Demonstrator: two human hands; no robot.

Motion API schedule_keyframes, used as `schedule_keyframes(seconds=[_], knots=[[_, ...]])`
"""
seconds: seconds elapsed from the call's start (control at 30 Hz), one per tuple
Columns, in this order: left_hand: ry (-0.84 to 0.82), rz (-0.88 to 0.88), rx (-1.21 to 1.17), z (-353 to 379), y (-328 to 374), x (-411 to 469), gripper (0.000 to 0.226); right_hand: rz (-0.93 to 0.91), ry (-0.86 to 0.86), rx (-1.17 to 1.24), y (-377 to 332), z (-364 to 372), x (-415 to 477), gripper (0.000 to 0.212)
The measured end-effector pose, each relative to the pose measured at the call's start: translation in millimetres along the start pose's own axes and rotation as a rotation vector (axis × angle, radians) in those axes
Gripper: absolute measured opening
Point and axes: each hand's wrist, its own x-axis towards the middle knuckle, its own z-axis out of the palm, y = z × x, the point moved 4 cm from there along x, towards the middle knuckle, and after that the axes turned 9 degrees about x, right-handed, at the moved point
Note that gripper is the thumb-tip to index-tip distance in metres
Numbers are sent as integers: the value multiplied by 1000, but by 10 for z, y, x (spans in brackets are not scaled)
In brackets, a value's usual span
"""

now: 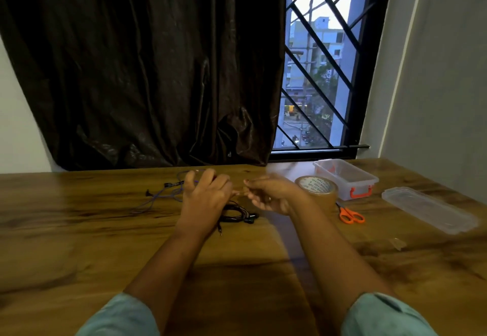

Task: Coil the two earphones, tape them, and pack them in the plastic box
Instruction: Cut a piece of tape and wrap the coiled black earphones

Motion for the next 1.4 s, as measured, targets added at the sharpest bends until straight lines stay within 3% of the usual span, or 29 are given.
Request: schedule_keyframes(seconds=[0.17, 0.37, 0.5, 0.63, 0.73, 0.9, 1.13, 1.4], knots=[[10, 4, 16, 135, -173, -113, 15, 29, -31, 7, 80, 118, 195, 11], [0, 3, 31, 267, -167, -105, 20, -154, -9, 67, 143, 166, 322, 16], [-39, -1, -5, 308, -190, -102, 28, -237, 23, -90, 151, 170, 312, 18], [-299, -89, -243, 392, -265, -90, 33, -402, 13, -104, 67, 96, 279, 17], [-580, -176, -505, 613, -208, -207, 50, -521, -15, -325, 78, 115, 277, 17], [-718, -88, -591, 701, -102, -238, 46, -577, -105, -567, 119, 158, 296, 19], [-731, 20, -538, 593, 9, -165, 35, -605, -148, -675, 144, 193, 300, 27], [-587, -28, -499, 547, 14, -110, 22, -625, -191, -745, 181, 251, 302, 30]])
